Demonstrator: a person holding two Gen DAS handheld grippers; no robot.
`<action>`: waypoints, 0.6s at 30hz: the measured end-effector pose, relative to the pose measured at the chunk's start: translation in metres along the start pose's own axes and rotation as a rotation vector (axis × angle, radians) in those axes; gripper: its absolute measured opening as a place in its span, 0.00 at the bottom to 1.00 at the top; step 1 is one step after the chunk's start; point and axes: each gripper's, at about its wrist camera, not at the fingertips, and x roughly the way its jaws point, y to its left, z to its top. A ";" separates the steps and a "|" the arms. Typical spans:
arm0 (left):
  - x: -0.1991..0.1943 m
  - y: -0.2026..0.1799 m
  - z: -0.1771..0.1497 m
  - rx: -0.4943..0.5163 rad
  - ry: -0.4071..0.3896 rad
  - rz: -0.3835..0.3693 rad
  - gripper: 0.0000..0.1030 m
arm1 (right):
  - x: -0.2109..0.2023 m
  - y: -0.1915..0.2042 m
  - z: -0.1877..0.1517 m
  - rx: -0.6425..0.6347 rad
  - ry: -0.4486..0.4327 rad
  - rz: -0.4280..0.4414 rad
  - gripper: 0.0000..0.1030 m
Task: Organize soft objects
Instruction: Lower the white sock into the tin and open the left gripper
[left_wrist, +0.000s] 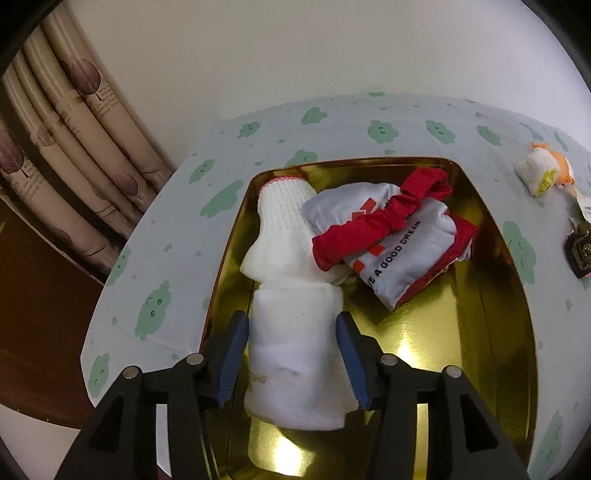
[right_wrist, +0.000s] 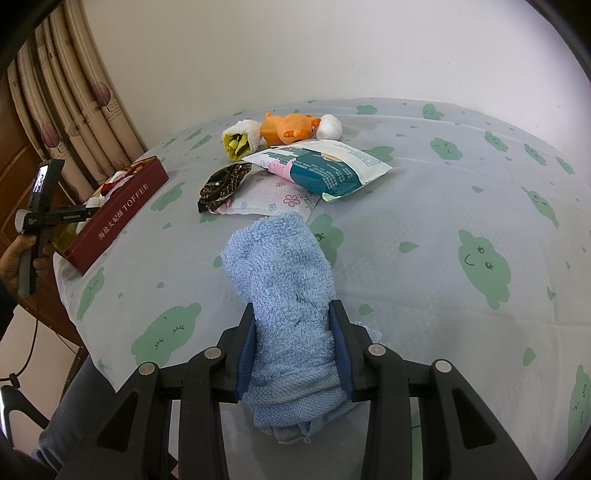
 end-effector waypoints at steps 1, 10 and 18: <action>-0.001 0.001 0.000 -0.005 -0.004 0.001 0.49 | 0.000 0.000 0.000 -0.002 0.000 -0.001 0.35; -0.030 0.004 -0.005 -0.066 -0.054 0.011 0.49 | 0.000 0.005 -0.002 -0.025 -0.007 -0.027 0.35; -0.070 -0.001 -0.022 -0.133 -0.097 -0.041 0.50 | 0.000 0.011 -0.002 -0.063 -0.011 -0.066 0.35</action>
